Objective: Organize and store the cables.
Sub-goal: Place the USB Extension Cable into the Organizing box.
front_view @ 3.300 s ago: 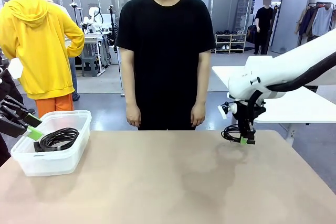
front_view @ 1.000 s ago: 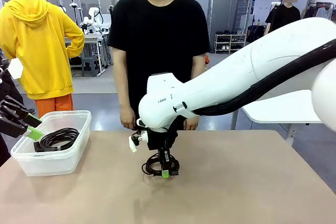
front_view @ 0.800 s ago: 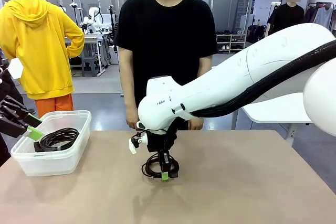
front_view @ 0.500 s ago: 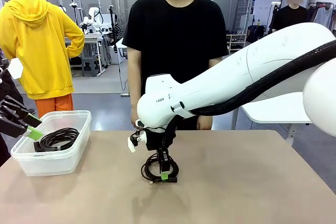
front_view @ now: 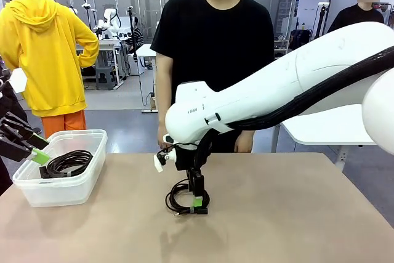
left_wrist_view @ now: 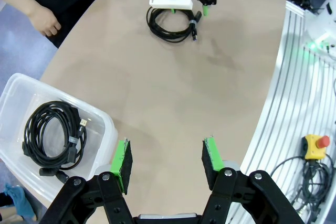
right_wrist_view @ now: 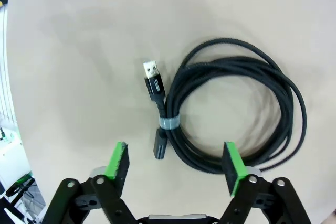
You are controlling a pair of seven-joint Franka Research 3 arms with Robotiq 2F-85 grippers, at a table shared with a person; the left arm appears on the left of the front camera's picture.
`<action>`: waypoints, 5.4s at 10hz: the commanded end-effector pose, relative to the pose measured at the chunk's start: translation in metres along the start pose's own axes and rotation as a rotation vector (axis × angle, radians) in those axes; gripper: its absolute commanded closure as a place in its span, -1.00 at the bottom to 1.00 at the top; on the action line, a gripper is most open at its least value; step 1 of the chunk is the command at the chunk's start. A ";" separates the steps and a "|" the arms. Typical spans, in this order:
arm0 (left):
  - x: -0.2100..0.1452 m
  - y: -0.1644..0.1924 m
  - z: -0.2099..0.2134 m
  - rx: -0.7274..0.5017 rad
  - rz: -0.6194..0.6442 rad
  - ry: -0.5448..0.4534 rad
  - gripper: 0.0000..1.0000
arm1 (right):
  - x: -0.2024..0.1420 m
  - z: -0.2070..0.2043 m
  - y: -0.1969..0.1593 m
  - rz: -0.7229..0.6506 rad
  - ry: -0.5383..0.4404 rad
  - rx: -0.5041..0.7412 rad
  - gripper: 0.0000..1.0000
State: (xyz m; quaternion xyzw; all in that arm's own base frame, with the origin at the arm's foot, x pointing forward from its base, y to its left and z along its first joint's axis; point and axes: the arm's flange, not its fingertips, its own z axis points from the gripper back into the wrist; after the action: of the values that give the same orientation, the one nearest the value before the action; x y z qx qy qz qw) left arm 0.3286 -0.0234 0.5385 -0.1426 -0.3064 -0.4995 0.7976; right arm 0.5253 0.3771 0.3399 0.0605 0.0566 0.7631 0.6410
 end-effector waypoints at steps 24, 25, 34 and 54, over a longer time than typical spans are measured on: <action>0.211 -0.104 -0.257 -0.017 -0.334 0.437 -0.38 | -0.380 0.040 0.208 -0.468 -0.807 -0.525 -1.00; 0.211 -0.104 -0.257 -0.017 -0.334 0.437 -0.38 | -0.380 0.040 0.208 -0.468 -0.807 -0.525 -1.00; 0.244 -0.091 -0.365 -0.061 -0.458 0.569 -0.38 | -0.462 0.044 0.257 -0.504 -1.106 -0.686 -1.00; 0.202 -0.076 -0.444 -0.220 -0.343 0.685 1.00 | -0.493 0.028 0.272 -0.601 -1.091 -0.672 -1.00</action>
State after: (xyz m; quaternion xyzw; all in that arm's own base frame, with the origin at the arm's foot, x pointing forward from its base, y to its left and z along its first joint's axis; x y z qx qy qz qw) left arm 0.4801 -0.4395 0.3126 0.0065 0.0048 -0.6755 0.7373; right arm 0.3498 -0.1552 0.4021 0.2132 -0.4948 0.3913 0.7461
